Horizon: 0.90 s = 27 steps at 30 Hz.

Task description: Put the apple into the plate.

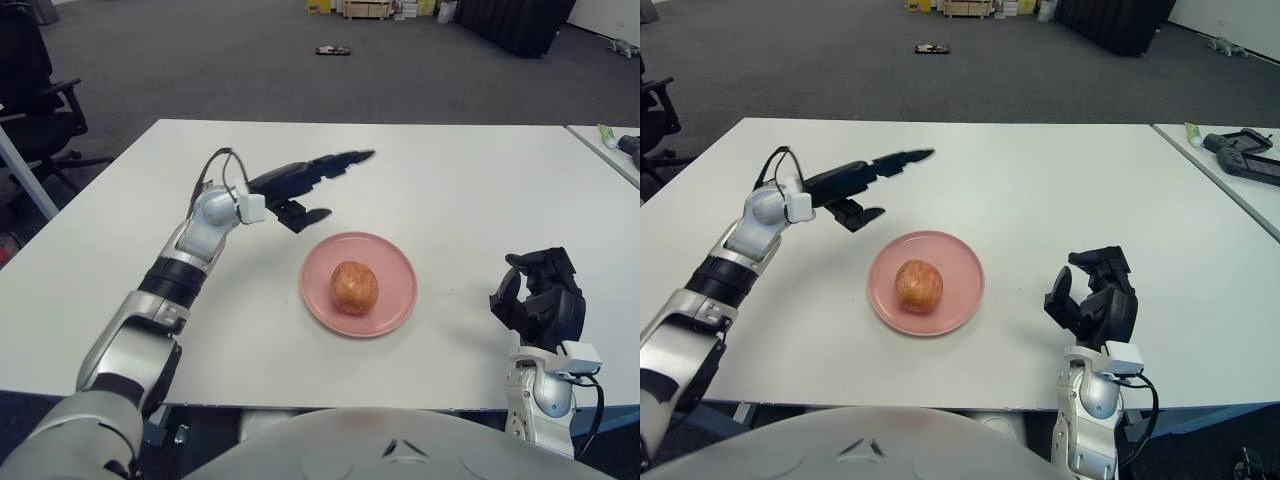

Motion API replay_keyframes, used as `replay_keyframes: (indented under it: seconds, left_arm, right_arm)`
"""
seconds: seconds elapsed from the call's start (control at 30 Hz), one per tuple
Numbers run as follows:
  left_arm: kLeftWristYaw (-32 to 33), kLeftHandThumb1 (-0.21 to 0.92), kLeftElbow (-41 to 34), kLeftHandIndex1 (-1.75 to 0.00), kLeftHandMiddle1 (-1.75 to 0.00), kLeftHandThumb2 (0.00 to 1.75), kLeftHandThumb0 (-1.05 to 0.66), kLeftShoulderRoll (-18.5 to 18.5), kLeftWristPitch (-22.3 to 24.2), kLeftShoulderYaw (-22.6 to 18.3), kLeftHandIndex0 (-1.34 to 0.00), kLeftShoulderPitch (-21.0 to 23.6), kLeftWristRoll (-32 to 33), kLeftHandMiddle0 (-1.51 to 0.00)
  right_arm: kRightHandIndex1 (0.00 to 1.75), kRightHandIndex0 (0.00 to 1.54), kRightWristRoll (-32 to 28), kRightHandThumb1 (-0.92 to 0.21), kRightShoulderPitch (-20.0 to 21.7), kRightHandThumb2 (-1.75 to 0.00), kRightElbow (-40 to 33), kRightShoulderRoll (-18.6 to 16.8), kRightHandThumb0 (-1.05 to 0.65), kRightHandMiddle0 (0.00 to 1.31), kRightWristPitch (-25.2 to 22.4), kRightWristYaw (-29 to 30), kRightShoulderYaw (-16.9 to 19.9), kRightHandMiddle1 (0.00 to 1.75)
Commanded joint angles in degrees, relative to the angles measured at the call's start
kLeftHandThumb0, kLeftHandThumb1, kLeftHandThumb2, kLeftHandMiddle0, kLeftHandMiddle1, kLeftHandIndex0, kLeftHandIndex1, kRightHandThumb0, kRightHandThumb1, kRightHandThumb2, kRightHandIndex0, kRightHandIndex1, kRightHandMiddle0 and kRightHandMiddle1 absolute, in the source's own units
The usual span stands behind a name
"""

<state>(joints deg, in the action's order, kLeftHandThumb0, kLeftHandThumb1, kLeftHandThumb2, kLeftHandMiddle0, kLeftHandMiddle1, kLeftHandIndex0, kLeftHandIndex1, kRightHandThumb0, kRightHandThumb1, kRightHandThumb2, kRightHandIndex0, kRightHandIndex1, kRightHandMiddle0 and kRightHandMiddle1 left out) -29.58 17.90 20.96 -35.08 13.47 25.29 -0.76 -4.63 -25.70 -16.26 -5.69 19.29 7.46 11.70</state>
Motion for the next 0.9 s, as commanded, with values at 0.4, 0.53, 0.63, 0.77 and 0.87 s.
replay_keyframes:
  seconds: [0.4,0.53,0.63,0.77,0.87]
  left_arm:
    - [24.1,0.92,-12.8,-1.40,-1.05,1.09,-0.74,-12.6,14.3,-10.1,0.00,-16.1,-3.8,-0.06]
    - [27.4,0.92,-9.9,-1.57,-1.17,1.12,-0.71,-15.0,13.5,-11.5,-0.05,-18.2,-3.2,-0.15]
    - [29.7,0.92,-7.3,-1.62,-1.23,1.13,-0.71,-16.6,12.5,-12.5,-0.11,-18.3,-3.0,-0.20]
    - [31.4,0.92,-5.2,-1.64,-1.29,1.13,-0.70,-17.7,11.5,-13.5,-0.19,-18.5,-2.8,-0.26]
    - [32.9,0.92,-4.2,-1.65,-1.32,1.13,-0.69,-18.7,10.5,-14.3,-0.22,-19.4,-2.7,-0.30]
  right_arm:
    - [1.46,0.60,0.0,-0.54,1.6,-1.04,2.2,0.3,-0.41,0.44,2.9,-1.6,-0.6,1.75]
    - [1.45,0.60,0.5,-0.55,2.2,-1.04,2.8,0.4,-0.41,0.43,3.2,-1.6,-1.0,1.75]
    - [1.45,0.61,0.9,-0.55,2.8,-1.03,3.3,0.4,-0.41,0.43,2.7,-1.6,-1.4,1.75]
    - [1.46,0.62,1.0,-0.55,3.7,-1.04,4.1,0.4,-0.41,0.43,2.3,-1.7,-1.7,1.75]
    - [1.46,0.62,1.7,-0.53,4.6,-1.05,5.0,0.5,-0.41,0.44,2.3,-1.6,-1.9,1.75]
